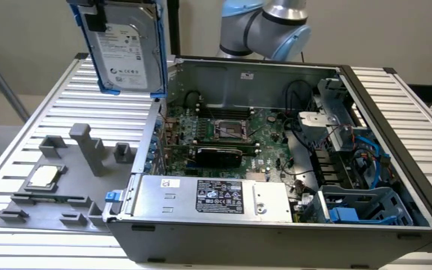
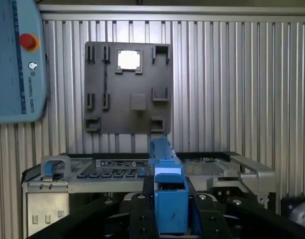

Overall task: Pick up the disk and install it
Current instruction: 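Pick up the disk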

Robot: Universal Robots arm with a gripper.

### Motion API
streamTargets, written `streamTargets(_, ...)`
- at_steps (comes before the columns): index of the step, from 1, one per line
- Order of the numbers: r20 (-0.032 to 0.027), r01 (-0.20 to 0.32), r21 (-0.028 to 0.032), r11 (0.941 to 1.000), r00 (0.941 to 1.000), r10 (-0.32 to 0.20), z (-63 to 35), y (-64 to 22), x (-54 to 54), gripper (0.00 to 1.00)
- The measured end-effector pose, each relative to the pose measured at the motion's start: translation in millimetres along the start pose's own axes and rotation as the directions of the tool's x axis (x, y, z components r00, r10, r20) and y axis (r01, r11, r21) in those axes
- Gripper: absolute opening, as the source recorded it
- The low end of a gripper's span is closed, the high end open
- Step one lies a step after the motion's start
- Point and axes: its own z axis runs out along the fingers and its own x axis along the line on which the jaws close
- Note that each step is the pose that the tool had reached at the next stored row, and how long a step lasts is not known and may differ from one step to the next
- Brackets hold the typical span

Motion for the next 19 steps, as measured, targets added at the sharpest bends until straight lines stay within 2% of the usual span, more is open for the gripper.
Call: streamTargets(19, 0.0000, 0.000, 0.0000, 1.0000, 1.0000, 0.000, -3.8, -86.6, 21.7, 0.00)
